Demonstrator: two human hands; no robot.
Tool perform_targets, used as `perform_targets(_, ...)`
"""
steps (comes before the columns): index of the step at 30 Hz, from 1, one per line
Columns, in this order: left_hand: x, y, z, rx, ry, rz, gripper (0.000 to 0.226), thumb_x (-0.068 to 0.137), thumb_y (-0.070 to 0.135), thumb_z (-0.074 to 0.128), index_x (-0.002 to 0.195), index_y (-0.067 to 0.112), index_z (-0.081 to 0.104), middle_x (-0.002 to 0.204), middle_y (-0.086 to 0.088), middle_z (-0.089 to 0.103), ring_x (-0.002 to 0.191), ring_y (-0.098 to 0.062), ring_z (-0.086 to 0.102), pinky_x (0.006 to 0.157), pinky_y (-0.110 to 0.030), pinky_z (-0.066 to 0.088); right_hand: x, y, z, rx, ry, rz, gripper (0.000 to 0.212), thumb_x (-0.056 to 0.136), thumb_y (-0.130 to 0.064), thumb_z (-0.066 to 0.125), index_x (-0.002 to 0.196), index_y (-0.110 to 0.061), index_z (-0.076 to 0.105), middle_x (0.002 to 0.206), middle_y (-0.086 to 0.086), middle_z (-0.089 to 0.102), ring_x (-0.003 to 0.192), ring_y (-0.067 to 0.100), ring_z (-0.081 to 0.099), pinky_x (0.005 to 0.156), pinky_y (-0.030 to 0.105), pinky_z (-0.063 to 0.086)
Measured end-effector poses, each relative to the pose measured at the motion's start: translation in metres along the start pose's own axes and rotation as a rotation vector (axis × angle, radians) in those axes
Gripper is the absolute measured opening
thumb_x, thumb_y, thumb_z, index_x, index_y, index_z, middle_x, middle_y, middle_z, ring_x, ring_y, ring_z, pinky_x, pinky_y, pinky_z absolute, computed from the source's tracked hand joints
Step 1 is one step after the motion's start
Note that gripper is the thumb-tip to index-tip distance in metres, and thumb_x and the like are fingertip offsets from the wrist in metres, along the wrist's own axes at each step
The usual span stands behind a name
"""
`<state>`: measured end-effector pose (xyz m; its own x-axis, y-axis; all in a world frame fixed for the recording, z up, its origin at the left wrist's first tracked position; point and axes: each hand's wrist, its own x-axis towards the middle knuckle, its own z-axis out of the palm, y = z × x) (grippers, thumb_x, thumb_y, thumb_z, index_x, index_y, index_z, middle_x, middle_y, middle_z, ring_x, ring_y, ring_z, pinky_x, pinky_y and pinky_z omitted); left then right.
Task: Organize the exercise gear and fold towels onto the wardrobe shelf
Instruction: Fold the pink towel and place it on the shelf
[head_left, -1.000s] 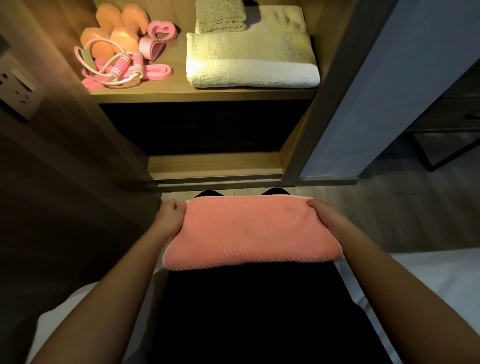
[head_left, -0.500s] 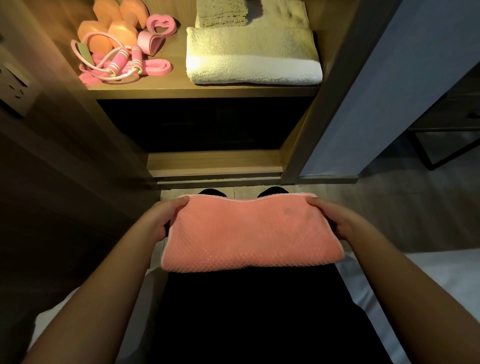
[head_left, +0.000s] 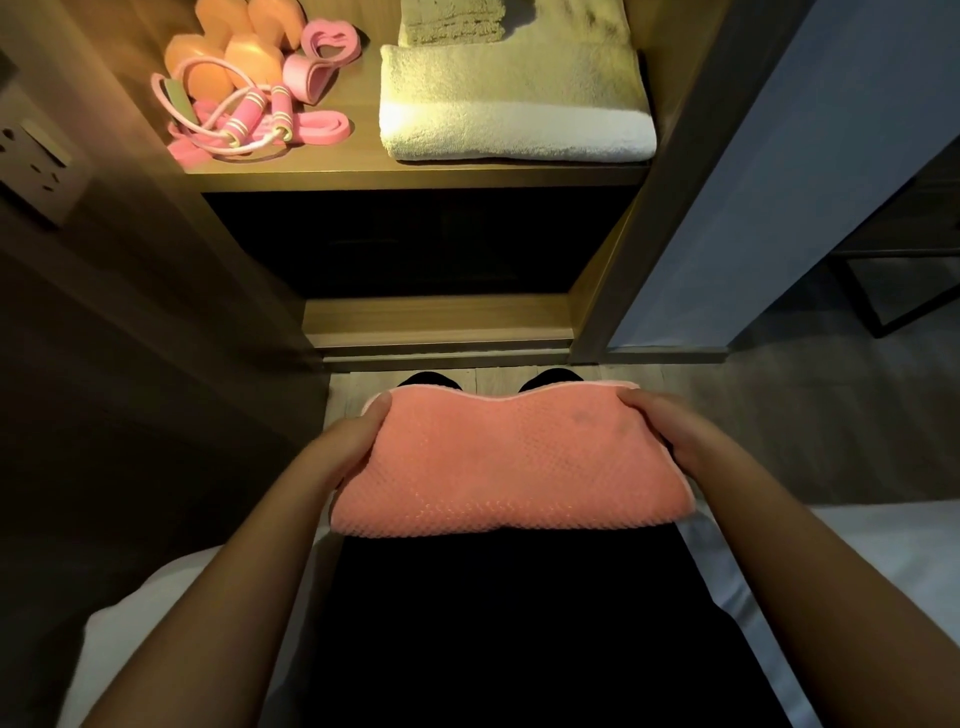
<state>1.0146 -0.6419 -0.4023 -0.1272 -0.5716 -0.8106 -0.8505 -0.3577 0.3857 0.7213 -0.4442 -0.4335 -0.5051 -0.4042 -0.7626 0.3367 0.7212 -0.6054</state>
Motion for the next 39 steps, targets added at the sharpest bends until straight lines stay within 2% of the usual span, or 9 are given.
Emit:
perform_targets(2,-0.001,0.004,0.004,-0.154,-0.019,-0.027,0.073,0.092,0.071,0.031,0.128,0.010,0.053,0.107,-0.010,0.057,0.088,-0.025,0.055,0.062,-0.033,0.041,0.000,0.000,0.002,-0.017,0.019,-0.023,0.035,0.094,-0.042,0.055,0.116,-0.016,0.063,0.104,0.010,0.069,0.096,0.027,0.065,0.073,0.037,0.049)
perform_targets(5,0.003,0.008,0.007,-0.344,0.036,-0.052,0.065,0.090,0.062,0.050,0.127,0.008,0.054,0.110,-0.012,0.062,0.097,-0.029,0.059,0.079,-0.039,0.049,0.000,0.001,0.003,-0.029,0.037,-0.029,0.029,0.094,-0.044,0.054,0.107,-0.020,0.064,0.099,0.007,0.070,0.093,0.025,0.065,0.068,0.034,0.047)
perform_targets(7,0.004,0.013,0.007,-0.421,0.064,-0.056,0.063,0.090,0.051,0.060,0.137,0.011,0.048,0.115,-0.013,0.062,0.097,-0.029,0.060,0.075,-0.039,0.050,0.000,0.002,0.003,-0.034,0.040,-0.028,0.025,0.095,-0.042,0.053,0.104,-0.019,0.061,0.098,0.006,0.068,0.091,0.024,0.064,0.066,0.034,0.046)
perform_targets(10,0.006,0.017,0.005,-0.458,0.078,-0.086,0.058,0.090,0.041,0.064,0.138,0.012,0.047,0.105,-0.011,0.063,0.085,-0.024,0.060,0.056,-0.035,0.043,0.001,0.002,-0.001,-0.031,0.018,-0.032,0.021,0.098,-0.038,0.052,0.105,-0.018,0.058,0.098,0.008,0.068,0.090,0.025,0.065,0.064,0.034,0.046)
perform_targets(18,0.004,0.011,0.002,-0.465,0.011,-0.068,0.051,0.088,0.037,0.068,0.128,0.007,0.054,0.097,-0.010,0.060,0.084,-0.024,0.058,0.058,-0.033,0.043,0.006,0.002,0.004,-0.099,0.065,-0.066,0.039,0.098,-0.039,0.051,0.124,-0.012,0.059,0.092,0.002,0.065,0.086,0.021,0.063,0.064,0.031,0.045)
perform_targets(24,0.013,-0.001,0.018,-0.291,0.526,0.377,0.022,0.100,0.039,0.046,0.102,0.020,0.058,0.091,0.003,0.061,0.088,-0.018,0.062,0.065,-0.030,0.046,0.000,0.001,0.006,-0.201,0.195,-0.297,0.028,0.102,-0.039,0.039,0.115,-0.023,0.058,0.108,0.002,0.063,0.091,0.015,0.059,0.075,0.035,0.049)
perform_targets(30,-0.001,0.015,0.016,-0.178,0.706,0.682,0.019,0.101,0.040,0.042,0.092,0.028,0.054,0.079,0.004,0.059,0.066,-0.010,0.058,0.054,-0.029,0.048,-0.016,-0.012,0.014,-0.250,0.322,-0.622,0.030,0.103,-0.041,0.032,0.109,-0.026,0.057,0.097,-0.010,0.058,0.086,0.000,0.052,0.066,0.021,0.036)
perform_targets(35,0.003,0.017,-0.013,-0.215,0.638,0.636,0.022,0.101,0.036,0.046,0.091,0.020,0.057,0.083,0.001,0.059,0.071,-0.012,0.055,0.056,-0.028,0.042,-0.011,-0.028,-0.007,-0.301,0.381,-0.603,0.035,0.104,-0.038,0.034,0.118,-0.019,0.059,0.105,-0.004,0.055,0.088,0.009,0.051,0.075,0.029,0.036)
perform_targets(39,0.015,0.023,-0.015,-0.219,0.427,0.318,0.028,0.099,0.038,0.050,0.100,0.014,0.063,0.096,-0.009,0.064,0.079,-0.020,0.057,0.061,-0.031,0.040,0.001,-0.026,-0.004,-0.320,0.246,-0.436,0.045,0.104,-0.038,0.032,0.126,-0.012,0.060,0.115,0.007,0.059,0.095,0.019,0.053,0.079,0.032,0.037)
